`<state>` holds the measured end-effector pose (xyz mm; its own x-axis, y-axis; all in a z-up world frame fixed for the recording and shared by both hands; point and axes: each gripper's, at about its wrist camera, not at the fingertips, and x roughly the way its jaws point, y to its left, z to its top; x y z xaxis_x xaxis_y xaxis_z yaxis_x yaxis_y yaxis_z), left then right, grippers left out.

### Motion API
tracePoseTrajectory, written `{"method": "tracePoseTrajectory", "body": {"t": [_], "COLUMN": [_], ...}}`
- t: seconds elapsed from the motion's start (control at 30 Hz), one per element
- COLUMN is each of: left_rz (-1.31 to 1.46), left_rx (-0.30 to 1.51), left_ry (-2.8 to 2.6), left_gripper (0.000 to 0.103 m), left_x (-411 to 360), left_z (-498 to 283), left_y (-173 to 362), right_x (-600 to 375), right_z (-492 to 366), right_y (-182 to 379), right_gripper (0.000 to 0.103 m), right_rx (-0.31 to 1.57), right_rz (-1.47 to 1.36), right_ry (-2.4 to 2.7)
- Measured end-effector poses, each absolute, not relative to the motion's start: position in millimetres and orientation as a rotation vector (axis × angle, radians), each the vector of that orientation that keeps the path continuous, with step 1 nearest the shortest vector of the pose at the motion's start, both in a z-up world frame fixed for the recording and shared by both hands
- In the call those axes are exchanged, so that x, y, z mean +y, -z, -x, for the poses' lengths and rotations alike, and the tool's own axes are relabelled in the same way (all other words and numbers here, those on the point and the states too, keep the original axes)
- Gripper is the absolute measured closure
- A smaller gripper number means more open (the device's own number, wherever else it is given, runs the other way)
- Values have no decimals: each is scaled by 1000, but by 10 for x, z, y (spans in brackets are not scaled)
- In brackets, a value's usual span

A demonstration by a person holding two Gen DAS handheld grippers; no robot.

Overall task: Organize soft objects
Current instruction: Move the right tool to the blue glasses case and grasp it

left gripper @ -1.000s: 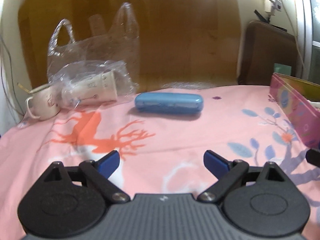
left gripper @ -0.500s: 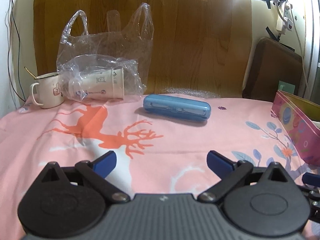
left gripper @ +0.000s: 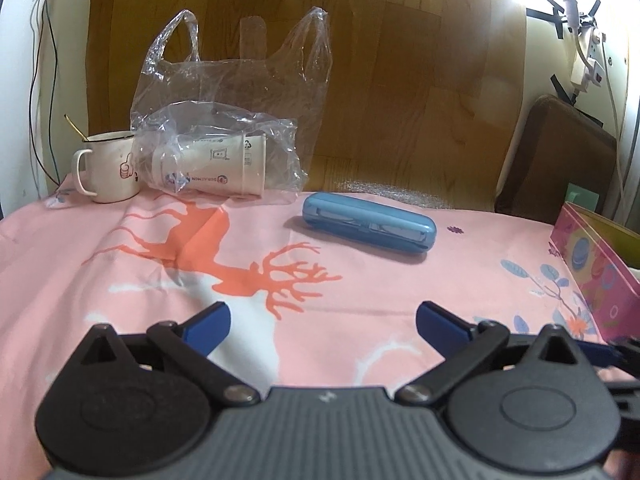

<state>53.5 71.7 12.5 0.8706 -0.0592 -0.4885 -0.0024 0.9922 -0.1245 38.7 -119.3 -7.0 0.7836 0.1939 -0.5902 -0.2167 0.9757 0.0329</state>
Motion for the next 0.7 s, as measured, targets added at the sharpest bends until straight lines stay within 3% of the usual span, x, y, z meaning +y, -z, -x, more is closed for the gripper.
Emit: {"method": "tracePoseTrajectory", "body": {"t": [0.23, 0.43, 0.6, 0.7], "left_rz": [155, 203, 223, 225], "left_rx": [524, 523, 531, 534], "left_ry": [21, -8, -7, -9], "left_gripper": [0, 0, 0, 0], "left_x": [769, 854, 875, 866], "left_z": [-555, -578, -601, -616], "left_y": [-115, -114, -106, -103], "right_x": [-1001, -830, -729, -646], "right_z": [-796, -1160, -1558, -1828], "right_y": [78, 44, 8, 13], "right_gripper": [29, 28, 14, 12], "right_rx": [660, 601, 547, 582], "right_rz": [69, 155, 151, 139], "right_ry": [-276, -327, -363, -416]}}
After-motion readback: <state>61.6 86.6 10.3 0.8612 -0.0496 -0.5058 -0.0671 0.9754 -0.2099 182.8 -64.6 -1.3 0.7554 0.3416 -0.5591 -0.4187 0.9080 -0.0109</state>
